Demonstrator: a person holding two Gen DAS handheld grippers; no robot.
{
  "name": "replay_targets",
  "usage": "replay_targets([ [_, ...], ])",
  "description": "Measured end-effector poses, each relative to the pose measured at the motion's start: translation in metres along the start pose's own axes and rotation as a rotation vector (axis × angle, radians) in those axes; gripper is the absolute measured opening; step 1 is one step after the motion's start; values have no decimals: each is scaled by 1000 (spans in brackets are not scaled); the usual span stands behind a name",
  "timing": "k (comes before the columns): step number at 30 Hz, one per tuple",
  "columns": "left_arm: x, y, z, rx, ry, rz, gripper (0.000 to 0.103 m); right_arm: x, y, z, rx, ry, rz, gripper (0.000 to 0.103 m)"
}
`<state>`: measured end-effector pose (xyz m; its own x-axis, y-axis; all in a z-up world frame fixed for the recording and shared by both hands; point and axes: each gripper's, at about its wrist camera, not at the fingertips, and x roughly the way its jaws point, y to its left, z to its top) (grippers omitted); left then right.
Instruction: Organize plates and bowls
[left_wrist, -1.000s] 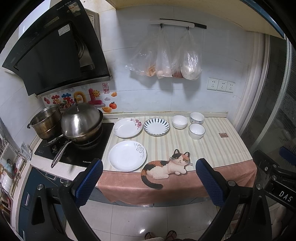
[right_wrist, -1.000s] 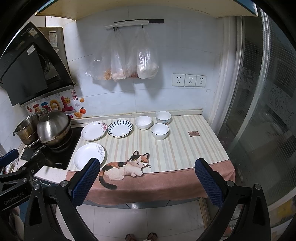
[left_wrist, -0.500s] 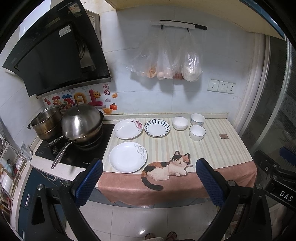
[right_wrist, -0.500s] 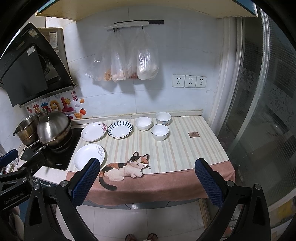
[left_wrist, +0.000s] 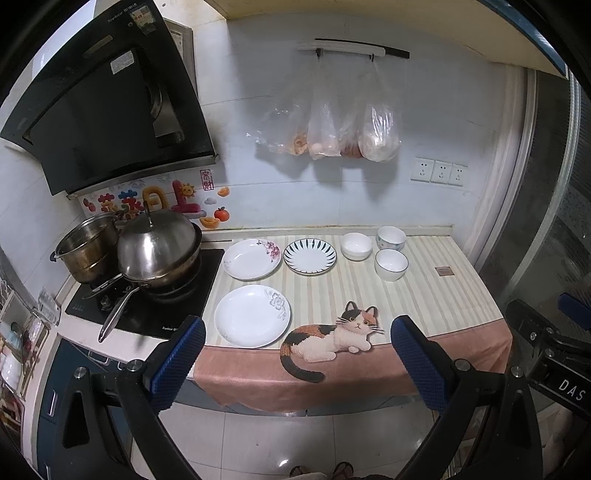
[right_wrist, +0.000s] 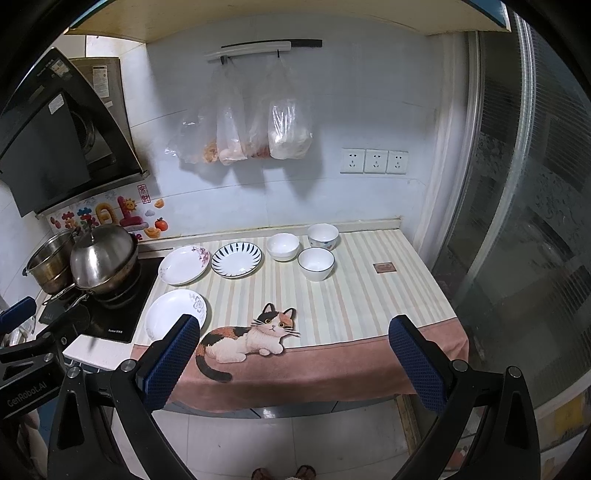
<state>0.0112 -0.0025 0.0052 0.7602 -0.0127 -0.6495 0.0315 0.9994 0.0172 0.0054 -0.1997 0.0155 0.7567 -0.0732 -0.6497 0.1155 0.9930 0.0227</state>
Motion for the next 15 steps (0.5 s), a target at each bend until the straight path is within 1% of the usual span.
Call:
replay_targets([
  [4,15,10,-2,-9,-16,20,103,10,2,-2,29,7,18,103],
  [7,41,29,-2,-23,-1,54,103,26,7,-6,54,22,52,103],
  [8,48,35,-3,-27,3,68,103,38,11,-8,64,27,80,103],
  [9,63,45,-4,-33,18,91,103,48,14,-10,72,32,102,103],
  [10,71,51,-5,-37,29,99,103,56,17,-12,75,40,112,103],
  [13,114,75,-11,-63,87,132,103,107,34,-18,65,111,165,103],
  [15,147,91,-13,-81,145,140,103,144,46,-19,46,166,175,103],
])
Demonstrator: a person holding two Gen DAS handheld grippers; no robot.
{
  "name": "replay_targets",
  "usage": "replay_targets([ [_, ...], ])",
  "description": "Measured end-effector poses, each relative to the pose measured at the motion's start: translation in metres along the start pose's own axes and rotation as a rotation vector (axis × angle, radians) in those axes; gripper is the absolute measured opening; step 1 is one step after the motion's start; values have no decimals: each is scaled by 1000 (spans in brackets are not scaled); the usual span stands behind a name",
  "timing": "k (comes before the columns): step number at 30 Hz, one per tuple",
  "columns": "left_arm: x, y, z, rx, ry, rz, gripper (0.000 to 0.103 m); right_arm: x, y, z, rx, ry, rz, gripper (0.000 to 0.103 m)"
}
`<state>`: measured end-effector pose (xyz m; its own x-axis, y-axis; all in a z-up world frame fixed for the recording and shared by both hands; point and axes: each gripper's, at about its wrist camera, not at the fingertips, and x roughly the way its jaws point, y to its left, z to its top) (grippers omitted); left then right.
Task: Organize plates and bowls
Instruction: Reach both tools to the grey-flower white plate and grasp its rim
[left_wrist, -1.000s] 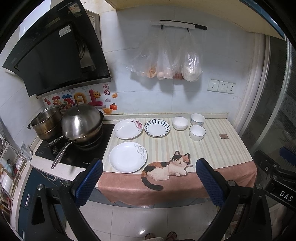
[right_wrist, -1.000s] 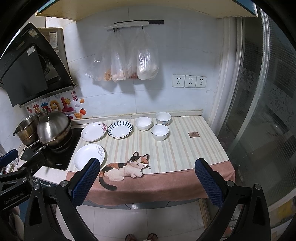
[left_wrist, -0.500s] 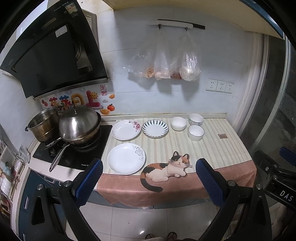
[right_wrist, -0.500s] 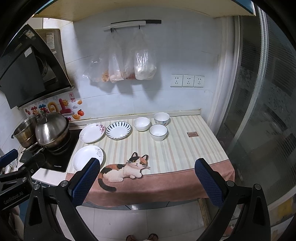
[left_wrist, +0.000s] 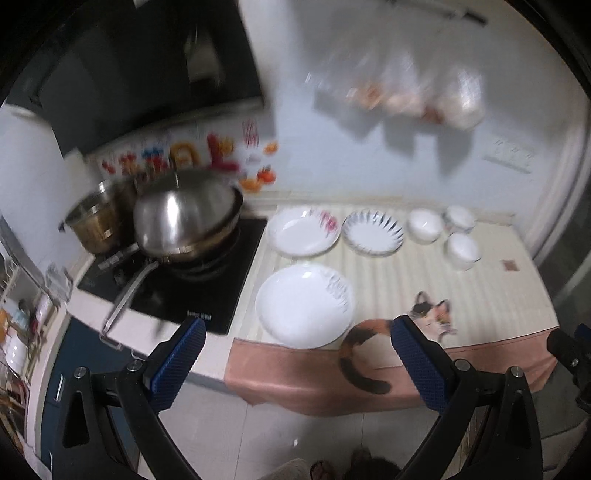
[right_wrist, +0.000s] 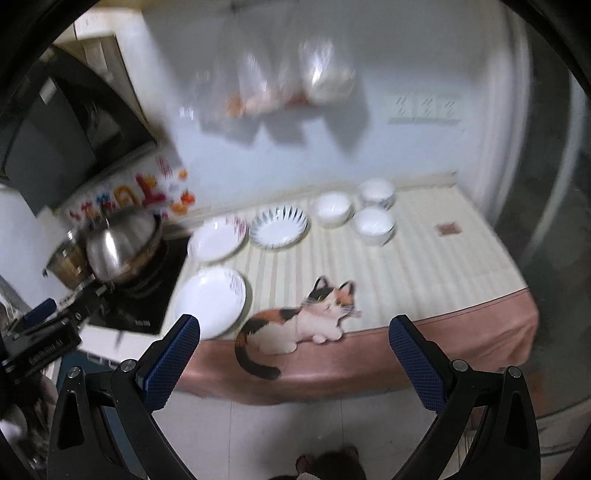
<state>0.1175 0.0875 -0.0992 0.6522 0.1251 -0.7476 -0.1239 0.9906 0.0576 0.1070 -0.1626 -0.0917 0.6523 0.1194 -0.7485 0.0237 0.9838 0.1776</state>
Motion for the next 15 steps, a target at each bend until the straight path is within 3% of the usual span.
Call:
replay_targets([
  [5,84,20,5,-31,138,14,103,116,18,11,-40,152,47,103],
  [10,176,39,5,-89,299,22,98,252,41,23,-91,306,152,103],
  [13,235,49,7,-119,394,19,89,325,59,30,-116,401,216,102],
  [15,268,57,7,-137,437,10,78,365,71,31,-139,453,253,98],
])
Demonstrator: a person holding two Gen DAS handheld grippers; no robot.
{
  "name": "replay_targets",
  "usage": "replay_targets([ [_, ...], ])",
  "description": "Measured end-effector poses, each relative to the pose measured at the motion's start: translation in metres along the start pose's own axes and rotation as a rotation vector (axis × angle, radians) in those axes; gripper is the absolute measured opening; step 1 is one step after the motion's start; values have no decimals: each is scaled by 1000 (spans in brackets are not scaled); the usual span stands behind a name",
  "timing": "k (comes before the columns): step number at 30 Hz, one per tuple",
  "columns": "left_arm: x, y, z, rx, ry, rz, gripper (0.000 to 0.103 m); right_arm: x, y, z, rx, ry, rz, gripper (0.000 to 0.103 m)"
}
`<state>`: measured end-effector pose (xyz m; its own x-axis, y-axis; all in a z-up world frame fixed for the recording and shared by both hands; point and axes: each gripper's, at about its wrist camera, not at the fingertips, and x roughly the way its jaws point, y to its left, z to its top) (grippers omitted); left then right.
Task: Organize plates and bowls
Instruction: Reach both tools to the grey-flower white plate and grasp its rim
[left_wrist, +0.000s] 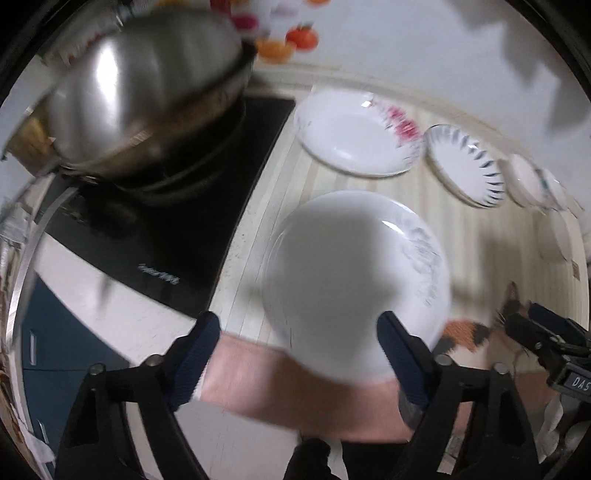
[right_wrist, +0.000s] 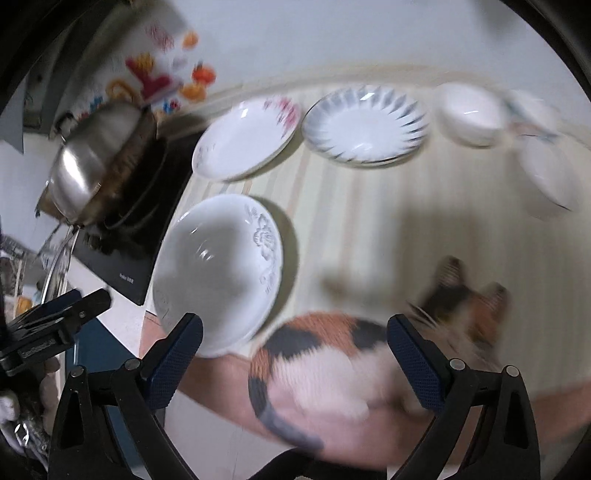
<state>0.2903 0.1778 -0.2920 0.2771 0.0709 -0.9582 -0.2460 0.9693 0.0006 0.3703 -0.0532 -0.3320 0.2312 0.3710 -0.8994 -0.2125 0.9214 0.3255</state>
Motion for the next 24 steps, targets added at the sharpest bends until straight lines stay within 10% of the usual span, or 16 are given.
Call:
replay_targets([
  [11,94,22,34,-38,176,-28,49,129,8,53,-83,249,101,64],
  [16,103,19,28,-30,196,-40,43,146,10,60,-82,294,136,19],
  [24,87,12,24,-34,179,-58,35,151,4,60,-41,299,160,16],
])
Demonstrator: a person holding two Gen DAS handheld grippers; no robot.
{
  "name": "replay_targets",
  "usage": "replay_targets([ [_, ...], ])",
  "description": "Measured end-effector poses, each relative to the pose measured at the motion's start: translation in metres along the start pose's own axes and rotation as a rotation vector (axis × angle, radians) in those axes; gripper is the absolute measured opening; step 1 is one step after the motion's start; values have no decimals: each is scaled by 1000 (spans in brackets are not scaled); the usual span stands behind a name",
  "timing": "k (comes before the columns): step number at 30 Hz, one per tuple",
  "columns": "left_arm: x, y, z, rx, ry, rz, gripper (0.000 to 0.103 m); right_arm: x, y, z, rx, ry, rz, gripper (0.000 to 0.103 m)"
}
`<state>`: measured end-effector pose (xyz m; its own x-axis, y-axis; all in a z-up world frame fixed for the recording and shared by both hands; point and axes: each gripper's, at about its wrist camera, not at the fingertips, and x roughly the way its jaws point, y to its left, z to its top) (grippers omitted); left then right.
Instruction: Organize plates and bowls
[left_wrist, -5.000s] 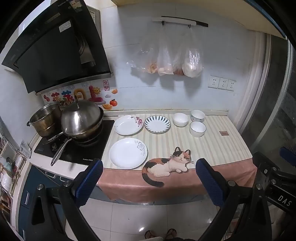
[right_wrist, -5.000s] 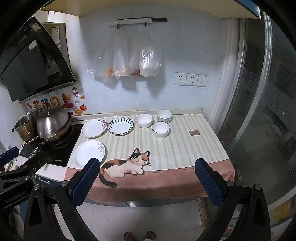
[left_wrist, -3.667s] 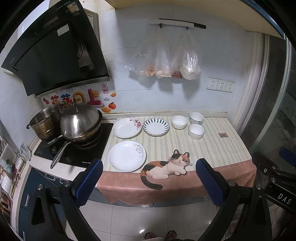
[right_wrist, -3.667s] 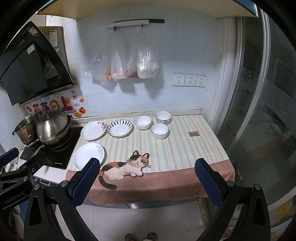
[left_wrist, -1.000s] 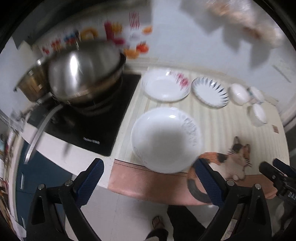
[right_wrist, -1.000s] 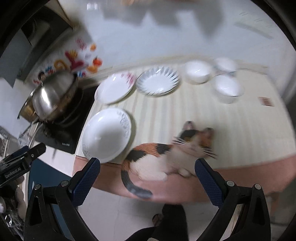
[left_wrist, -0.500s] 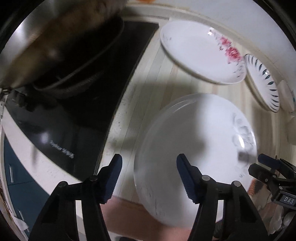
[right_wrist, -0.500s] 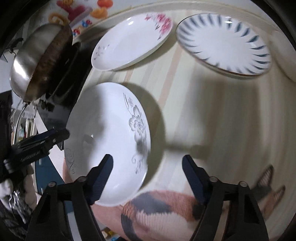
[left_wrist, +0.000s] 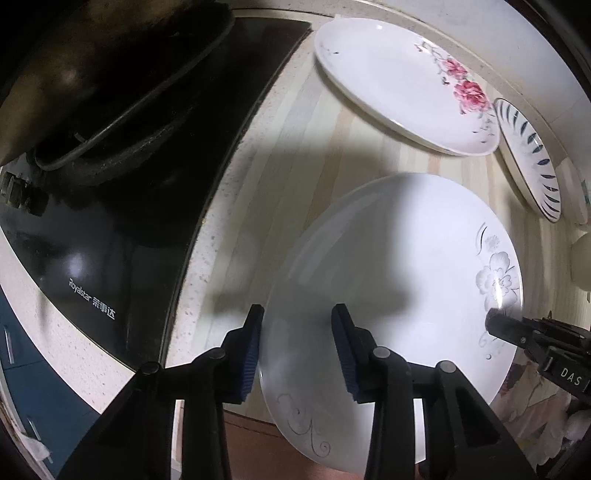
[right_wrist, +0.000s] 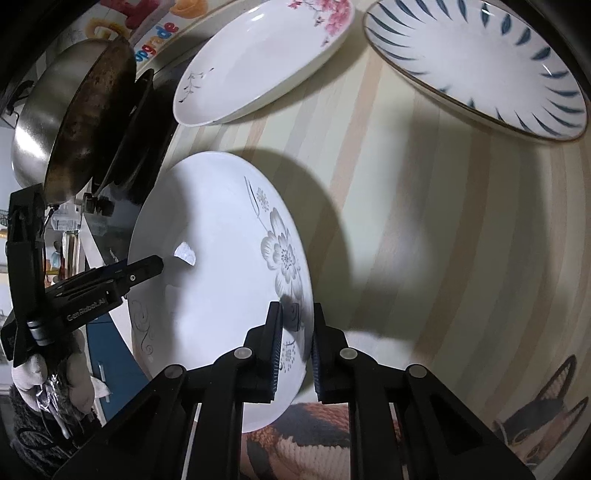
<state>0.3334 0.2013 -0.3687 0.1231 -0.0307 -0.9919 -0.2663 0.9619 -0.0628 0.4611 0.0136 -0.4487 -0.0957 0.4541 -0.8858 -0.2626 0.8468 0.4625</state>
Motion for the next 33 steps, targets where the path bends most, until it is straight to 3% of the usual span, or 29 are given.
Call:
replay_targets([
  [9,-40,-68,-13,111,-49,-63,35,-60,-33,-40,60,-58,-7,16],
  [17,-29,-131,-24,242,-33,-92,35,-111,-95,-84,153,-108,-36,16],
  [25,-9,-162,-31,307,13,-90,35,-113,-138,-106,233,-114,-53,16],
  [33,15,-180,-15,311,20,-60,35,-106,-143,-108,248,-109,-61,16],
])
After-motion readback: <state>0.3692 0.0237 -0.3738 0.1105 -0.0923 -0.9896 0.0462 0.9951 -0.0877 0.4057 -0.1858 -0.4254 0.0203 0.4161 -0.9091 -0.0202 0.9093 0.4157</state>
